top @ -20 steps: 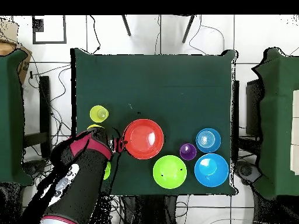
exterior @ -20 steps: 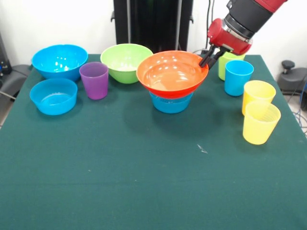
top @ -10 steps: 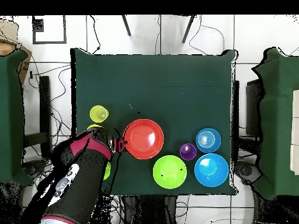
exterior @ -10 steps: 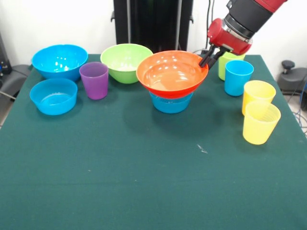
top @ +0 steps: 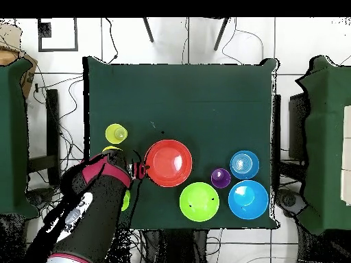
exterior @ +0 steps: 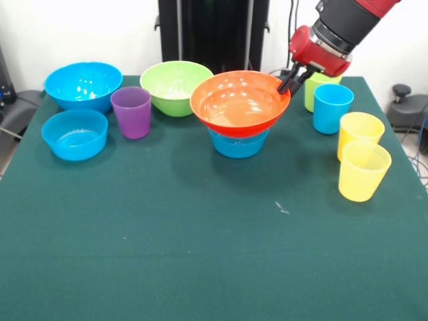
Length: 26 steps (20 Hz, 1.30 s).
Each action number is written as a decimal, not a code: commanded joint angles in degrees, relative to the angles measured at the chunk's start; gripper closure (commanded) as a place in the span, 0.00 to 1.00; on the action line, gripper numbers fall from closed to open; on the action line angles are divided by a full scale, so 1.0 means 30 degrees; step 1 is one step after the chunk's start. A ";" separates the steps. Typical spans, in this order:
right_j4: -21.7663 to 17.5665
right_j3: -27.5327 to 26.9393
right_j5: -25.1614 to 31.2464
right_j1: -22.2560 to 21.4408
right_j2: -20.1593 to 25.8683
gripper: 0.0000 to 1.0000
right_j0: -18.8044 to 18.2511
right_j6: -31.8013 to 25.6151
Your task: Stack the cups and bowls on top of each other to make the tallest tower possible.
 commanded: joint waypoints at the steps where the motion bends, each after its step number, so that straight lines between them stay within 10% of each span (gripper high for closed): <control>1: 0.0480 -0.0584 -0.0756 0.0145 0.0958 1.00 -0.0057 0.2971; 9: 0.0478 -0.0507 -0.0748 0.0087 0.1025 1.00 -0.0111 0.2866; 10: 0.0474 -0.0487 -0.0753 0.0077 0.1041 0.00 -0.0119 0.2844; 26: 0.0434 -0.0490 -0.0632 0.0092 0.1101 0.00 -0.0166 0.2667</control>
